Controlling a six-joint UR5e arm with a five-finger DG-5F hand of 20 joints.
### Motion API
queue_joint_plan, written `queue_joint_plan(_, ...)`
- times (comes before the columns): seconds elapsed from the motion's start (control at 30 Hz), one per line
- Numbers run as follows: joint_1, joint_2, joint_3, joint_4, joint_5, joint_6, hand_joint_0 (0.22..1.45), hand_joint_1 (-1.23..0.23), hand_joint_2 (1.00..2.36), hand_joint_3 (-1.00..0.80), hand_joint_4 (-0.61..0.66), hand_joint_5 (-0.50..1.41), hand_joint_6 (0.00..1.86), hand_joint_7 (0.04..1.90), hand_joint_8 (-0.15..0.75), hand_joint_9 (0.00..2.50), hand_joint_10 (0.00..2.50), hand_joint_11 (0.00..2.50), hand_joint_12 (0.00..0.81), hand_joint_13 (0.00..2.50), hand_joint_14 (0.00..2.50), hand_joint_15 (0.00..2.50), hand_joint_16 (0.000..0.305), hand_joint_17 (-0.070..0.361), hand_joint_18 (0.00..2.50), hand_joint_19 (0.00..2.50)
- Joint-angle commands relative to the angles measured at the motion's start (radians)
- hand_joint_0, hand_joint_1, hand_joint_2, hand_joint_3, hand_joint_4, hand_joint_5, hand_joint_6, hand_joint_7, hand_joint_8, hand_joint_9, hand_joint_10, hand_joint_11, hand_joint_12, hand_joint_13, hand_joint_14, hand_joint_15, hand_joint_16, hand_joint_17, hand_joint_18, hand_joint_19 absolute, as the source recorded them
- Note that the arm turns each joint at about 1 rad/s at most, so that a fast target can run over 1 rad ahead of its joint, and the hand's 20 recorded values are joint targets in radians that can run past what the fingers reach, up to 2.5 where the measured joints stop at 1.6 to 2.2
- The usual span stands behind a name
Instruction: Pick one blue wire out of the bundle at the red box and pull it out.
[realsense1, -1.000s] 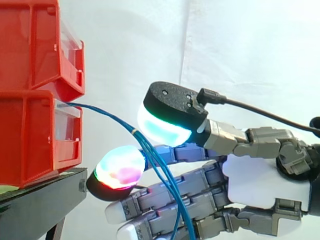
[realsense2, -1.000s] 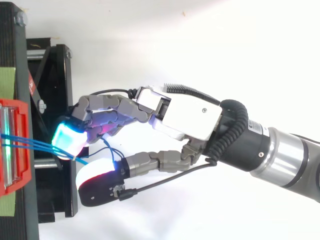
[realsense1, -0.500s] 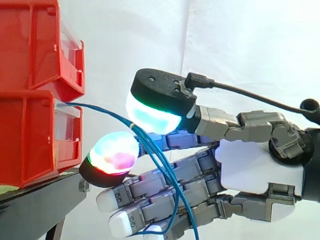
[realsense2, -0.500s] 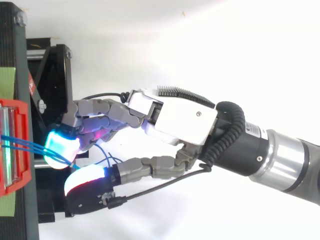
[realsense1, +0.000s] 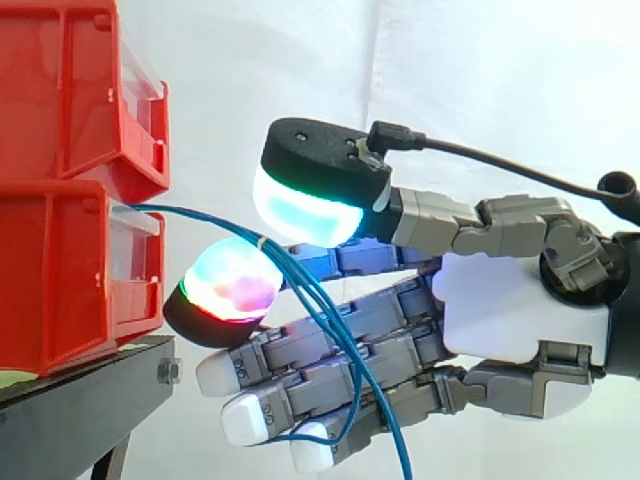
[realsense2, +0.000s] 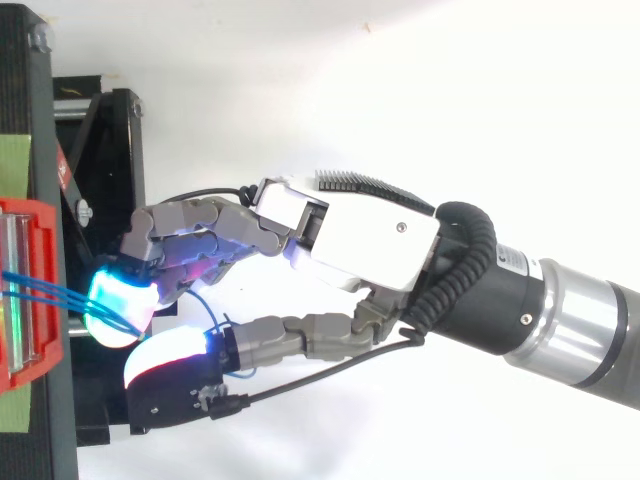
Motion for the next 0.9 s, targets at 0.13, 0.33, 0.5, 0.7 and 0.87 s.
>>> queue_joint_plan(0.13,-0.002,0.025,0.000,-0.089,-0.005,0.007,0.60,-0.67,1.01,-0.34,0.32,-0.15,0.65,1.07,0.358,0.71,0.01,0.37,0.432,0.80,0.01,0.40,0.059,0.132,0.77,0.55)
queue_joint_plan(0.33,-0.005,0.033,0.000,-0.127,-0.005,0.009,0.60,-0.67,1.01,-0.31,0.31,-0.16,0.70,1.03,0.357,0.72,0.01,0.37,0.433,0.81,0.01,0.39,0.059,0.132,0.78,0.55)
queue_joint_plan(0.5,-0.006,0.034,0.000,-0.137,-0.005,0.012,0.60,-0.68,1.02,-0.29,0.32,-0.17,0.75,0.99,0.361,0.72,0.01,0.38,0.433,0.81,0.01,0.39,0.059,0.132,0.78,0.54)
queue_joint_plan(0.7,-0.006,0.039,0.001,-0.131,-0.005,0.007,0.61,-0.69,1.02,-0.28,0.32,-0.18,0.80,0.94,0.366,0.72,0.01,0.40,0.433,0.81,0.01,0.39,0.059,0.132,0.78,0.54)
queue_joint_plan(0.87,-0.008,0.039,0.000,-0.127,-0.005,-0.001,0.57,-0.68,1.01,-0.38,0.33,-0.17,0.69,1.00,0.366,0.71,0.01,0.39,0.444,0.80,0.01,0.40,0.060,0.135,0.78,0.56)
